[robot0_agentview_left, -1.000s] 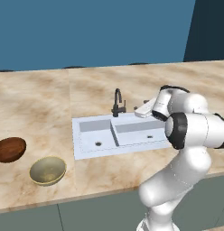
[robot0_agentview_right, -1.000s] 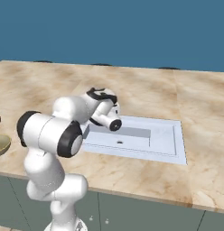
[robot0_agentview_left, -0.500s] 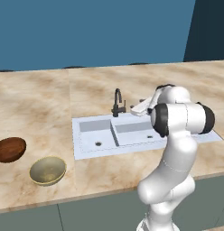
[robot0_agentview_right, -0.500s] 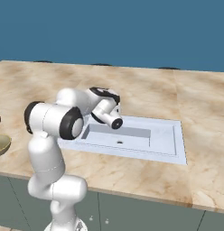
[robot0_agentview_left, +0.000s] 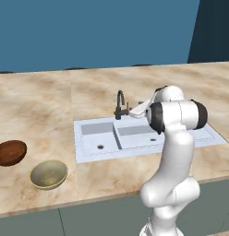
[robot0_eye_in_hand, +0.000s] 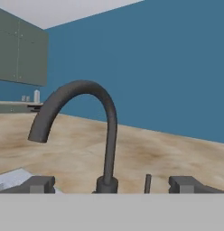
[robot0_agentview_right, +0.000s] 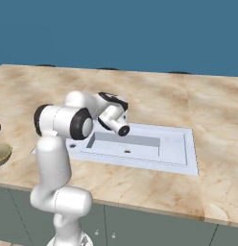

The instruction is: Rinse each bowl for a few seconds and place them down in the sink or on the counter.

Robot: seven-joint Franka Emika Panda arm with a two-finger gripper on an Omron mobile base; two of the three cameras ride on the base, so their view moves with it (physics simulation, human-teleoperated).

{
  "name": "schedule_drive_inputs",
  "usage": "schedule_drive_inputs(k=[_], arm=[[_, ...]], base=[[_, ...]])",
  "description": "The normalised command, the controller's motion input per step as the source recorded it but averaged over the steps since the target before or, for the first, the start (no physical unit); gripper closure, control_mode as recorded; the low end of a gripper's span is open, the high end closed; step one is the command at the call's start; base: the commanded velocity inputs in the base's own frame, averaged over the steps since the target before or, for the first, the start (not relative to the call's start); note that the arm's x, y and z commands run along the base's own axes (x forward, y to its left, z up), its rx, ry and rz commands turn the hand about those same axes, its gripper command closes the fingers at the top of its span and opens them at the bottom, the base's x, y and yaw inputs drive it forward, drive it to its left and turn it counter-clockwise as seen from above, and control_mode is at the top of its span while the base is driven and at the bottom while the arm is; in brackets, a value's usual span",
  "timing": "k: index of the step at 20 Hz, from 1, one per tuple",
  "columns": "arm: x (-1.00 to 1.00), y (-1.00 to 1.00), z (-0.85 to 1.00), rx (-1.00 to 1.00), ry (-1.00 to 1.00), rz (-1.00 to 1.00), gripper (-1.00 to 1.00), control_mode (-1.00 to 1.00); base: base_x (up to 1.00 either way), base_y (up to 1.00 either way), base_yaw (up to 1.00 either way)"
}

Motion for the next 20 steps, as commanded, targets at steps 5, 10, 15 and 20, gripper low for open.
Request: schedule_drive_inputs(k=[5, 10, 15, 20], arm=[[0.49, 0.0, -0.17, 0.0, -0.02, 0.0, -1.0, -1.0], [0.45, 0.0, -0.22, 0.0, 0.0, 0.0, -1.0, -1.0], [0.45, 0.0, -0.16, 0.0, 0.0, -0.01, -1.0, -1.0], [0.46, 0.0, -0.13, 0.0, 0.0, -0.01, -1.0, -1.0]], base=[[0.0, 0.0, 0.0], [0.0, 0.0, 0.0], [0.0, 0.0, 0.0], [0.0, 0.0, 0.0]])
